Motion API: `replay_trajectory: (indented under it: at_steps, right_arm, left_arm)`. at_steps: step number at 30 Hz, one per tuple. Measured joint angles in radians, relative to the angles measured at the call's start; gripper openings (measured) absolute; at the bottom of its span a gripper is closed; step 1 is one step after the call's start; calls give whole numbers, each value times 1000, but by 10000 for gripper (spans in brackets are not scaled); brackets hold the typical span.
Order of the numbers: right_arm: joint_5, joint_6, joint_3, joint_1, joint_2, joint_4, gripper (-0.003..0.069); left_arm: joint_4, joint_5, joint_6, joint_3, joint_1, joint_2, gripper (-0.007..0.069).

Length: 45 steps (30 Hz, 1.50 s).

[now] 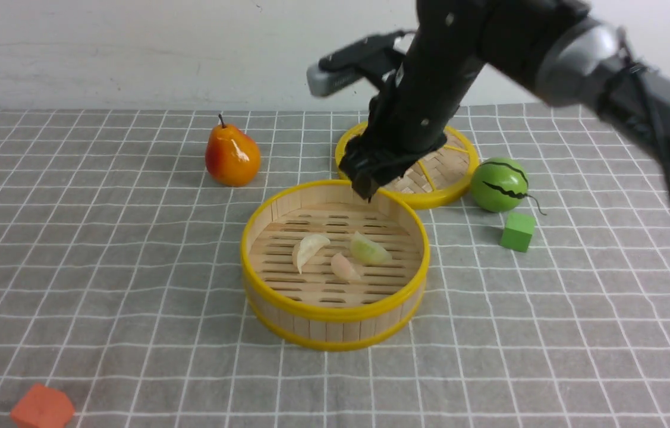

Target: Put the dumplings into the steamer on the table with the grey tablecloth.

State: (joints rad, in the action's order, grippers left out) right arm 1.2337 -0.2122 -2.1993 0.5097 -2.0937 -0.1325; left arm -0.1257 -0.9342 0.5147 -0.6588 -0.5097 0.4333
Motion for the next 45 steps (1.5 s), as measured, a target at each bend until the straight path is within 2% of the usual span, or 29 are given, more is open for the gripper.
replay_trajectory:
  at_steps: [3,4,6,7,8,11,13,16,20,23,28,39,45]
  right_arm:
    - [4,-8,80,0,128,-50,311]
    - [7,-25,138,0,196,-80,250]
    - [9,-55,211,0,268,-113,178]
    - [9,-59,220,0,285,-117,169]
    - [11,-88,295,0,342,-153,99]
    - [10,-132,461,0,476,-218,-10]
    - [-8,-145,513,0,526,-242,-18]
    - [-135,-207,679,0,665,-298,-20]
    - [-343,-320,893,0,841,-383,-19]
    - [-566,-433,1077,0,1025,-487,-17]
    - [-722,-487,1250,0,1196,-567,-15]
    - [-671,-499,1410,0,1344,-573,-14]
    - [-673,-477,1425,0,1406,-462,-22]
  left_arm:
    - [-8,138,60,118,0,-120,237]
    - [-19,225,78,170,0,-175,237]
    - [-33,298,87,219,0,-226,237]
    - [-36,318,88,229,0,-232,237]
    - [-55,394,92,264,0,-266,237]
    - [-81,499,94,308,0,-290,237]
    - [-83,513,94,317,0,-291,237]
    - [-87,515,95,323,0,-291,237]
    - [-88,514,97,323,0,-291,237]
    - [-90,513,97,323,0,-291,237]
    - [-90,513,97,323,0,-291,237]
    - [-90,513,97,323,0,-291,237]
    - [-90,513,97,323,0,-291,237]
